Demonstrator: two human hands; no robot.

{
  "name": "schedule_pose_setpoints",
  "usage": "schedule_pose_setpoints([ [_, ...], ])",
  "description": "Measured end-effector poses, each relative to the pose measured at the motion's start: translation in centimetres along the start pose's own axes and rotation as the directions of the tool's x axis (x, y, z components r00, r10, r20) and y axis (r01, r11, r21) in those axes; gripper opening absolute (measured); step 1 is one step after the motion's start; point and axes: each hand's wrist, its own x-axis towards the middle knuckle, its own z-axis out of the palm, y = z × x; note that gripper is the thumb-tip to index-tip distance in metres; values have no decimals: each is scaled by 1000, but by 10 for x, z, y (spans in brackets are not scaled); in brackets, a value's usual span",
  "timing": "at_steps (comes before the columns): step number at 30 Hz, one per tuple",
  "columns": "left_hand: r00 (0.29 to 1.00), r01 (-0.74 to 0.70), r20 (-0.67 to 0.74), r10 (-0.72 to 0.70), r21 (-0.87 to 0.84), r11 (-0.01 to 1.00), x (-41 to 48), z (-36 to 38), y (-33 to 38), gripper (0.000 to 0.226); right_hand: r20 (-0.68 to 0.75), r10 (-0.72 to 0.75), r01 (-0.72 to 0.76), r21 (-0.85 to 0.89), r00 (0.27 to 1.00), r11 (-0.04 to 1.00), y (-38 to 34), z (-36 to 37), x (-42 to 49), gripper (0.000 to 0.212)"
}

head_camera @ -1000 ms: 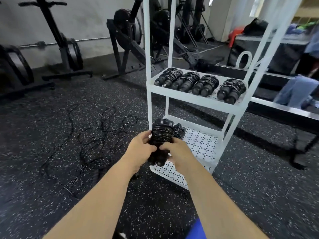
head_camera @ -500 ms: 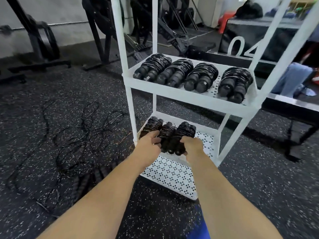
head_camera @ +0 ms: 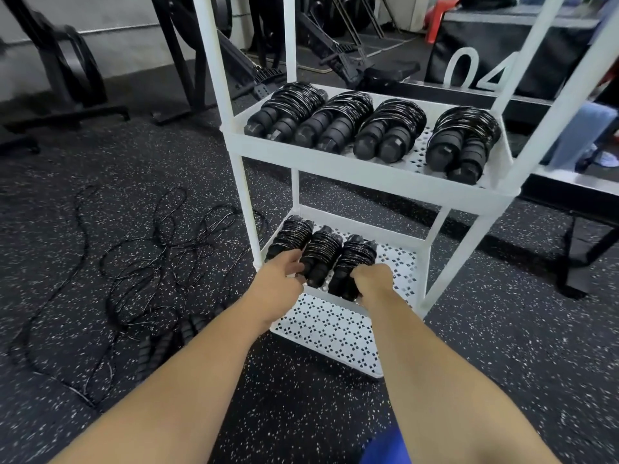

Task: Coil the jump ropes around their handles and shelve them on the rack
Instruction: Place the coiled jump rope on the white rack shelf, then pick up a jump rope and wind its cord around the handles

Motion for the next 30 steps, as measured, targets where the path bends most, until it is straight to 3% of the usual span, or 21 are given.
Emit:
schedule_pose_setpoints([
  [10, 1000, -7, -19, 7, 26, 1000, -18, -10, 10, 58, -2, -27, 26, -127, 1000, 992, -5, -11, -19, 7],
  [14, 999, 6, -36, -5, 24, 1000, -31, -24, 18, 66, -23, -147, 139, -211, 989, 968, -14, -12, -38, 18],
  [17, 997, 1, -71, 3, 45, 999, -46, -40, 29, 68, 42, -279, 281, -235, 959, 930, -27, -3, -61, 24],
  [19, 993, -15, -114, 24, 75, 997, -62, -56, 37, 63, 136, -372, 395, -249, 918, 884, -37, 9, -88, 16],
  [22, 975, 0, -221, 16, 73, 997, -93, -90, 41, 58, 352, -504, 578, -146, 789, 803, -44, 36, -140, 17],
  [26, 926, 54, -378, -21, 77, 996, -144, -146, 28, 58, 632, -465, 574, 39, 620, 818, -48, 72, -211, 23],
  [30, 863, 85, -498, -85, -22, 996, -193, -195, 11, 62, 749, -400, 538, 69, 528, 840, -49, 94, -258, 15],
])
